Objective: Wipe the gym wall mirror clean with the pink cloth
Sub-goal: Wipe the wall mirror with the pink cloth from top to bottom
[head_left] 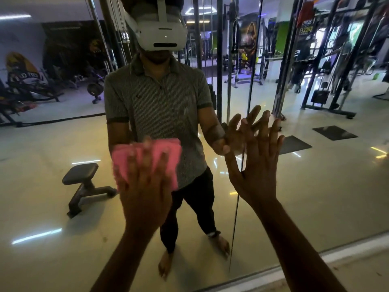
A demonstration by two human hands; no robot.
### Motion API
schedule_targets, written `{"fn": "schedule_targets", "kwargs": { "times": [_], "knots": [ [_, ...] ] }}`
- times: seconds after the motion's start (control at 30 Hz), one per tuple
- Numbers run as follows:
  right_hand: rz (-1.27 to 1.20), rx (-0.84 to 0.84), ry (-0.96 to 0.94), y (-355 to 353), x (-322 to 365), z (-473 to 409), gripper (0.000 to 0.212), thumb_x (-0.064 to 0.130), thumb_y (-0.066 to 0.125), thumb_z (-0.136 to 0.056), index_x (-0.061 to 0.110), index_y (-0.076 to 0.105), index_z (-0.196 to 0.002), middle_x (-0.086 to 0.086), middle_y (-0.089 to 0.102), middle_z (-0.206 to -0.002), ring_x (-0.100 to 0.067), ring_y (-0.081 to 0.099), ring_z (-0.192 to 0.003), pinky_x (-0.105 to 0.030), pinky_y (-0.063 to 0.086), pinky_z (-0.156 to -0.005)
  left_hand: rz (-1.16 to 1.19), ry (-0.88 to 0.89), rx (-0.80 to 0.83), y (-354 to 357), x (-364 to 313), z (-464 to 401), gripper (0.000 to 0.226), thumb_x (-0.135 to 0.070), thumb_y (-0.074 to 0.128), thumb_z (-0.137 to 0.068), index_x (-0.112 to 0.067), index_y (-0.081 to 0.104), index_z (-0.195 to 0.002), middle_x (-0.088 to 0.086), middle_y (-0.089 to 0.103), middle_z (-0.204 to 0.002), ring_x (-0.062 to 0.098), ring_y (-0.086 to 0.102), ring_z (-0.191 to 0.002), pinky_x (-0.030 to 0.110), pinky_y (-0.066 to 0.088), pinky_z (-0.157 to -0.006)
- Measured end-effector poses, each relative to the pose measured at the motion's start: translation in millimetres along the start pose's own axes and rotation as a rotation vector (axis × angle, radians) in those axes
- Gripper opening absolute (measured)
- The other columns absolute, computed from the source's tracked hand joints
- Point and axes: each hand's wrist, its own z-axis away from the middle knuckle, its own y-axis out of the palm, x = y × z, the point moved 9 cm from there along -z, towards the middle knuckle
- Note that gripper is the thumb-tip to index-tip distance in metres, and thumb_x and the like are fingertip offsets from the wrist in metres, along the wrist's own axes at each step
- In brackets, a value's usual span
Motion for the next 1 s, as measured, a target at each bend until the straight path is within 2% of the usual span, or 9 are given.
{"fn": "schedule_targets", "kwargs": {
  "times": [0.13, 0.23, 0.3, 0.4, 0.5, 0.73, 0.83, 0.93, 1.0],
  "knots": [
    [-0.007, 0.023, 0.020, -5, -20, -2, 0.077, 0.047, 0.063, -0.110, 0.016, 0.030, -0.173, -0.019, 0.002, -0.183, -0.037, -0.006, -0.170, -0.071, 0.007, -0.132, 0.085, -0.264, -0.244, -31, -14, -64, 0.062, -0.048, 0.029, -0.117, -0.022, 0.018, -0.173, 0.017, 0.007, -0.181, 0.046, 0.004, -0.166, 0.070, -0.003, -0.131],
    [-0.042, 0.038, 0.029, -9, -36, -1, 0.078, 0.042, 0.064, -0.110, 0.010, 0.029, -0.172, -0.020, 0.002, -0.183, -0.038, -0.007, -0.170, -0.068, 0.004, -0.134, 0.033, 0.156, -0.123, 14, -93, -43, 0.063, -0.043, 0.037, -0.116, -0.027, 0.014, -0.172, 0.007, -0.006, -0.182, 0.037, -0.005, -0.168, 0.062, -0.012, -0.132],
    [-0.060, 0.058, 0.022, -13, -49, 0, 0.080, 0.044, 0.063, -0.110, 0.009, 0.027, -0.173, -0.020, 0.002, -0.183, -0.039, -0.006, -0.170, -0.067, 0.003, -0.134, -0.009, 0.224, 0.010, 48, -97, -1, 0.067, -0.045, 0.040, -0.113, -0.032, 0.011, -0.172, 0.004, -0.007, -0.183, 0.036, -0.005, -0.168, 0.065, -0.009, -0.131],
    [-0.060, 0.069, 0.016, -23, -75, -4, 0.081, 0.040, 0.066, -0.110, 0.010, 0.025, -0.173, -0.017, 0.001, -0.183, -0.039, -0.006, -0.170, -0.068, 0.004, -0.134, -0.031, -0.062, -0.053, 31, -63, -6, 0.062, -0.047, 0.029, -0.118, -0.024, 0.014, -0.173, 0.020, 0.005, -0.180, 0.047, 0.008, -0.166, 0.080, 0.013, -0.125],
    [-0.081, 0.077, 0.032, -32, -100, -10, 0.081, 0.037, 0.068, -0.109, 0.010, 0.026, -0.173, -0.016, 0.003, -0.184, -0.038, -0.006, -0.170, -0.070, 0.006, -0.133, 0.055, -0.334, -0.240, 0, -57, -60, 0.062, -0.049, 0.026, -0.118, -0.020, 0.017, -0.171, 0.028, 0.013, -0.177, 0.054, 0.010, -0.163, 0.078, 0.010, -0.127],
    [-0.040, 0.067, -0.024, -39, -117, -28, 0.077, 0.048, 0.060, -0.110, 0.016, 0.028, -0.173, -0.021, 0.004, -0.182, -0.044, -0.005, -0.169, -0.070, 0.002, -0.134, -0.014, 0.093, 0.031, 62, -152, -31, 0.065, -0.052, 0.026, -0.117, -0.033, 0.003, -0.174, 0.009, -0.003, -0.182, 0.042, -0.004, -0.167, 0.078, 0.003, -0.127],
    [-0.013, 0.079, -0.061, -34, -123, -29, 0.076, 0.051, 0.057, -0.111, 0.014, 0.029, -0.172, -0.022, 0.008, -0.182, -0.046, -0.003, -0.168, -0.074, 0.006, -0.131, 0.003, -0.091, -0.006, 47, -123, -27, 0.060, -0.046, 0.028, -0.118, -0.022, 0.023, -0.173, 0.020, 0.005, -0.180, 0.048, 0.003, -0.166, 0.078, 0.004, -0.128],
    [-0.005, 0.074, -0.049, -34, -125, -29, 0.075, 0.049, 0.059, -0.110, 0.013, 0.033, -0.171, -0.022, 0.010, -0.181, -0.046, -0.002, -0.169, -0.075, 0.008, -0.130, 0.120, -0.330, -0.211, 16, -118, -81, 0.061, -0.045, 0.026, -0.117, -0.019, 0.017, -0.172, 0.026, 0.008, -0.178, 0.051, 0.005, -0.165, 0.076, 0.004, -0.128],
    [-0.008, 0.083, -0.048, -35, -124, -29, 0.074, 0.048, 0.059, -0.110, 0.014, 0.034, -0.171, -0.020, 0.008, -0.182, -0.043, -0.004, -0.169, -0.073, 0.006, -0.131, 0.101, -0.273, -0.251, 14, -147, -108, 0.062, -0.049, 0.028, -0.117, -0.022, 0.016, -0.172, 0.021, 0.010, -0.179, 0.050, 0.005, -0.164, 0.076, 0.001, -0.128]
  ]
}}
